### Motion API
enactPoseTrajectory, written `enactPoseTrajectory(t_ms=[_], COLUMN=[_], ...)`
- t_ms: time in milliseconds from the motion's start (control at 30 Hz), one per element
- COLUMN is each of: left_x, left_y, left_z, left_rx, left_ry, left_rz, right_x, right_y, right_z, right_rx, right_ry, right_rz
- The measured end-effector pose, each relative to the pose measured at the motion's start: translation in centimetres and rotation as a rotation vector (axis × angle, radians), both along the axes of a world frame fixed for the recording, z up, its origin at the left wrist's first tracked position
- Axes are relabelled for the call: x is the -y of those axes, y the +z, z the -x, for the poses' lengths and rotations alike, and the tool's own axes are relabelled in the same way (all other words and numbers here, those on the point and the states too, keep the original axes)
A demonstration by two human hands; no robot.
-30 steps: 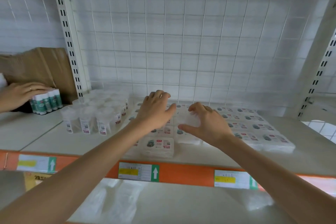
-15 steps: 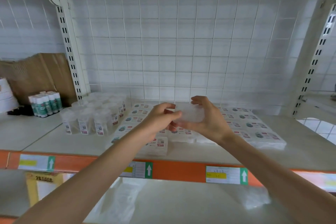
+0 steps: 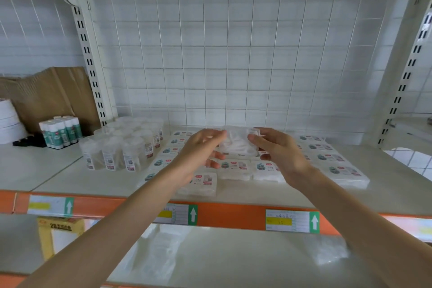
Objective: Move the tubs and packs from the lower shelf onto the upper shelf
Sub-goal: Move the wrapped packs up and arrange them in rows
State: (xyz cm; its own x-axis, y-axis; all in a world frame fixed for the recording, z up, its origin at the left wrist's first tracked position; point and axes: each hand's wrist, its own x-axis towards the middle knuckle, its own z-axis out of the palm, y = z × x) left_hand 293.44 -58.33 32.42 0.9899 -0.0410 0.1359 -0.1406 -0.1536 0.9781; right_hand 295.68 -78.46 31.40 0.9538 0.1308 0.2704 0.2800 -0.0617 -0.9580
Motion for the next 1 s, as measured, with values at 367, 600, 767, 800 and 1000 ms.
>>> enactPoseTrajectory(t_ms=[367,600,767,800,1000], left_x=[-0.1,-0.1,-0.3,-0.3,0.2], left_y=[1.6,0.0,0.2,0.3,0.2], left_z=[0.4,0.1,0.2,0.4,0.9], left_rx=[-0.314,-0.209,-0.183,-0.185,-0.158], left_ry=[-0.063,-0.129,-0.162,-0.177,-0.184], left_rz=[0.115,0.371,0.337,0.323,0.224], right_x=[0.1,1.2,1.0,1.0,0.8], right_y=[-0.6,-1.3,-0.3,-0.1,0.3], right_z=[0.4,0.8,1.3,1.3,1.6], right_rx=[0.203,0.160,0.004,-0.037,-0.061], right_ry=[0.109,0.141,0.097,0.071,0.055], right_rz=[-0.037,-0.039,-0.122,-0.142,0.111])
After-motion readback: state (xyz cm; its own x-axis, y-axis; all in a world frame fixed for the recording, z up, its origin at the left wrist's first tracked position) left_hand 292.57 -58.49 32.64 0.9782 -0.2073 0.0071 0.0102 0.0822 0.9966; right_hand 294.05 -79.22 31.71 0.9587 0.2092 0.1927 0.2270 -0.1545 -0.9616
